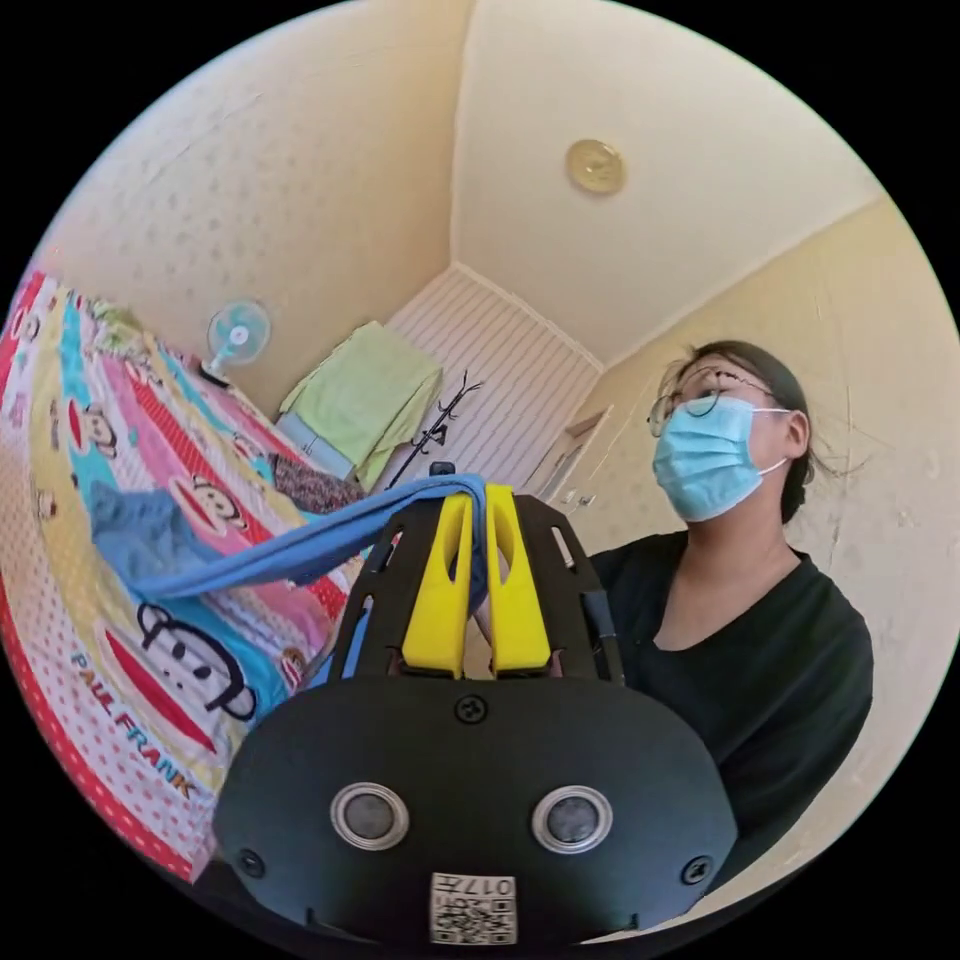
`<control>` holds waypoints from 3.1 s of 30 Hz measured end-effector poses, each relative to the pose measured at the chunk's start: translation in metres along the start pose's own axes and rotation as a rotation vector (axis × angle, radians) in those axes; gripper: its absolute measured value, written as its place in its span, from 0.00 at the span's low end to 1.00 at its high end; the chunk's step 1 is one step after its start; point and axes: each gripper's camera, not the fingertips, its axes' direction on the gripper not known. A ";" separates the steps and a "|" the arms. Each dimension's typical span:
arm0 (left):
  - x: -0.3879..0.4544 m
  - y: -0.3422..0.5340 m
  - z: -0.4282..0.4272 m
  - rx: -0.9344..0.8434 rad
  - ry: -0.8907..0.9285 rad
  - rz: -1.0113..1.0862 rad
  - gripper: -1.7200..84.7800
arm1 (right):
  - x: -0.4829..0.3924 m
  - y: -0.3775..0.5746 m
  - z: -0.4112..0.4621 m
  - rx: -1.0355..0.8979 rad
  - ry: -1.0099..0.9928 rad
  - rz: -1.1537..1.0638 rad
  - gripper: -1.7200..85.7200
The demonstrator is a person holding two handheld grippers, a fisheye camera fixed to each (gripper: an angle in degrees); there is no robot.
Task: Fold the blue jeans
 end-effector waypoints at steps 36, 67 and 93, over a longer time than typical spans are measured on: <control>-0.220 -0.145 0.066 0.007 -0.428 -0.278 0.02 | 0.110 -0.147 -0.009 -0.036 0.465 0.035 0.04; -0.332 0.167 0.129 -0.227 -0.470 -0.883 0.12 | 0.247 0.105 -0.007 0.016 0.261 0.891 0.10; -0.219 -0.017 0.540 -0.691 -0.080 -0.187 0.13 | -0.027 -0.017 -0.331 0.154 0.867 0.331 0.09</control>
